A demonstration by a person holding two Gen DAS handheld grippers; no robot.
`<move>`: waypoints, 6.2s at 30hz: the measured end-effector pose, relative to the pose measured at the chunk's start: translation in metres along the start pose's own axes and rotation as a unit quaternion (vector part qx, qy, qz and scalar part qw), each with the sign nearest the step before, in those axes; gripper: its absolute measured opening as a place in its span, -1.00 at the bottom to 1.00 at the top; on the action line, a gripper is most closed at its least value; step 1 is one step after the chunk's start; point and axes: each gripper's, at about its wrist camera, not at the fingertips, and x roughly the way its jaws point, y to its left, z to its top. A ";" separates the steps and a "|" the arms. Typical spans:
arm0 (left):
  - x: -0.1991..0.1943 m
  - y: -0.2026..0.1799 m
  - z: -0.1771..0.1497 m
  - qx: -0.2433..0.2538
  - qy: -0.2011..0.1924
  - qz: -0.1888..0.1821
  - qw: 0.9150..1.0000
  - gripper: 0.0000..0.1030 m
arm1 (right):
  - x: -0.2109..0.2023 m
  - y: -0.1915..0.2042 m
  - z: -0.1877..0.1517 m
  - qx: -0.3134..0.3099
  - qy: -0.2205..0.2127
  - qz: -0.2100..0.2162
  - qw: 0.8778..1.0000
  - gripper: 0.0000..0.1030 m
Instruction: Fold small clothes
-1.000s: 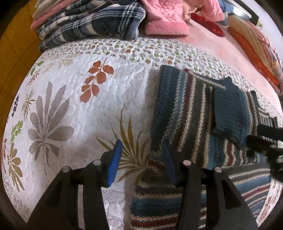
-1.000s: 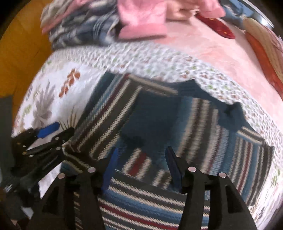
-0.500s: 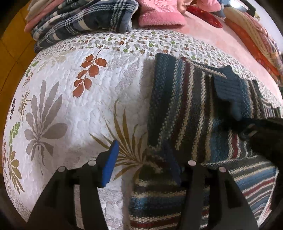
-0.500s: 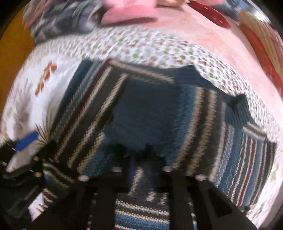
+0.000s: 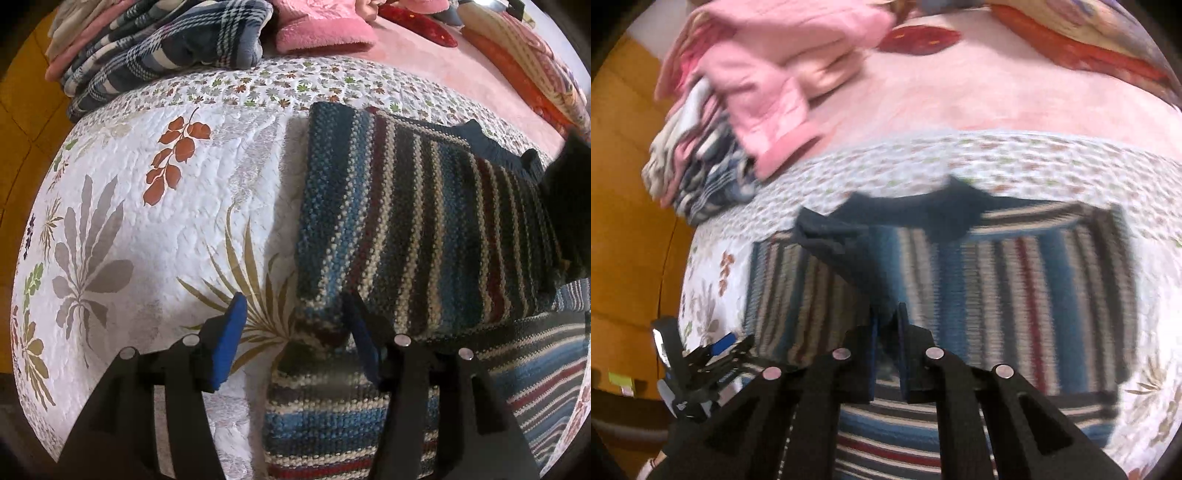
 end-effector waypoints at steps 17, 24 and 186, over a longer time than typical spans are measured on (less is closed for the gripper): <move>-0.041 -0.009 0.012 -0.025 -0.082 -0.074 0.994 0.09 | -0.009 -0.097 -0.017 0.046 -0.027 -0.015 0.998 -0.70; -0.017 -0.034 -0.004 0.004 -0.026 -0.080 0.996 0.14 | 0.026 -0.093 -0.017 0.048 0.014 -0.028 0.998 -0.62; -0.104 -0.111 -0.078 0.186 0.029 -0.170 0.967 -0.79 | -0.061 -0.116 -0.132 -0.101 0.072 0.075 0.989 -0.81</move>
